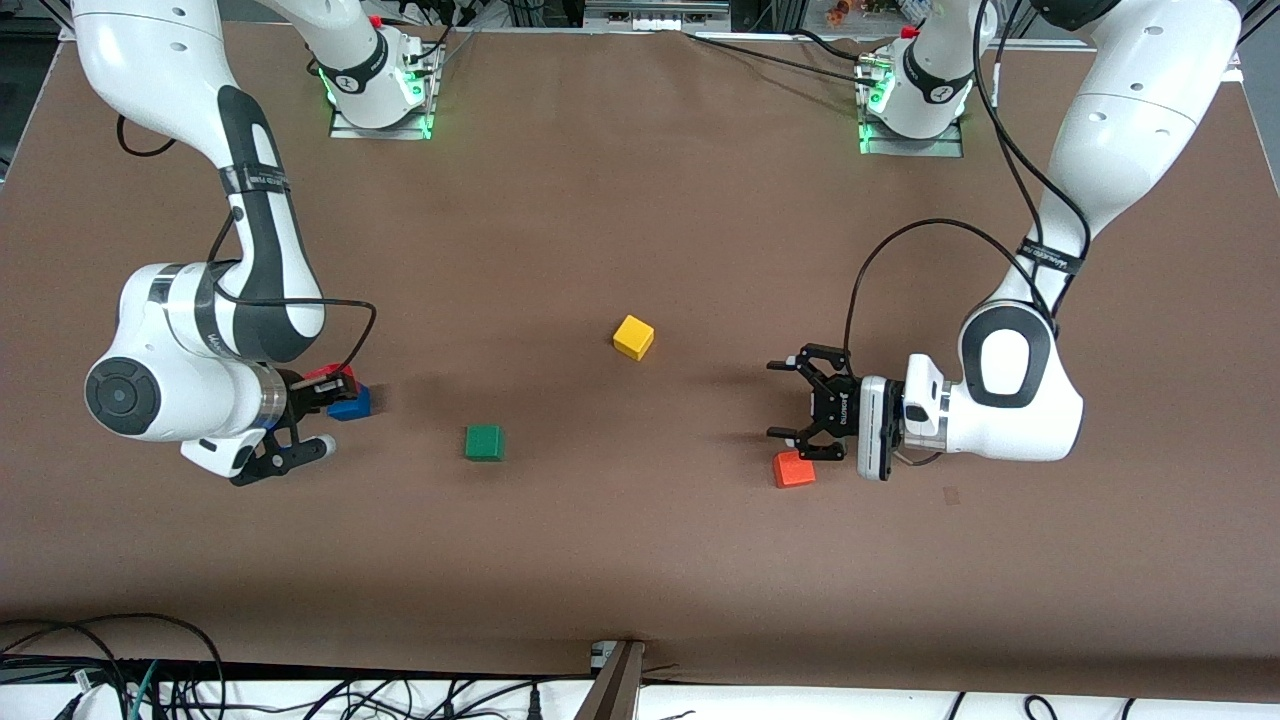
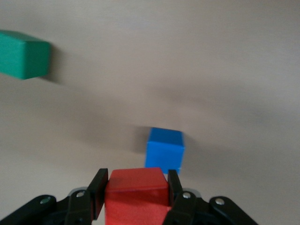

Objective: Pass red block to right arm, stack on blue
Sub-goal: 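Carry the red cube with the right gripper over the blue cube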

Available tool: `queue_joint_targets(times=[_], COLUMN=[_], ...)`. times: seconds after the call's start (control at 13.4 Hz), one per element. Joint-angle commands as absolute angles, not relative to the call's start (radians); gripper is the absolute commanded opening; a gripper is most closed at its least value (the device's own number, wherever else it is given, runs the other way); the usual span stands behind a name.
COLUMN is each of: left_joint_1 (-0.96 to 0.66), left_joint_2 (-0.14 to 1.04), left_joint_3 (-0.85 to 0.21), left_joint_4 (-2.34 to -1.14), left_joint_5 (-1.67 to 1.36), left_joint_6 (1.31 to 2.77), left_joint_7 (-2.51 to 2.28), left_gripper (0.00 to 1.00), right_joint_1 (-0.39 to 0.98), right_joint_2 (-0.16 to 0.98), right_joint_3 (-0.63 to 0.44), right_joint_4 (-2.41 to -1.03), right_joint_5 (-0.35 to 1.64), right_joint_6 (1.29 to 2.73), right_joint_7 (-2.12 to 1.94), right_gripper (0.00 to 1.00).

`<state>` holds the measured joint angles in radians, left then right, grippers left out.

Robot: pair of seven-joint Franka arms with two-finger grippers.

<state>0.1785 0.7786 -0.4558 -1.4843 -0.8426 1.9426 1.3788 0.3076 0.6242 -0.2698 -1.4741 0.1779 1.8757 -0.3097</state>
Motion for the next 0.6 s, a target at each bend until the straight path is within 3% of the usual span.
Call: queue_joint_targets(times=[0.0, 0.37, 0.52], left_joint_1=[0.167, 0.161, 0.169], left_joint_2=[0.752, 0.706, 0.668], left_joint_3=[-0.46, -0.463, -0.46], left_joint_4=[-1.486, -1.488, -1.486], left_joint_5=[-0.753, -0.537, -0.459], left_joint_6=[1.927, 1.879, 1.811], left_joint_7=[1.19, 0.857, 0.745], left_gripper=[1.0, 1.0, 1.0], right_joint_1=[0.328, 0.376, 0.376], right_joint_2=[0.523, 0.445, 0.419], right_joint_3=[-0.279, -0.279, -0.279], right_joint_4=[-1.658, -1.799, -1.886], right_joint_5=[0.129, 0.038, 0.038], right_joint_6=[2.03, 2.163, 2.282], right_joint_7=[-0.246, -0.046, -0.046], right_gripper=[0.05, 0.05, 0.05])
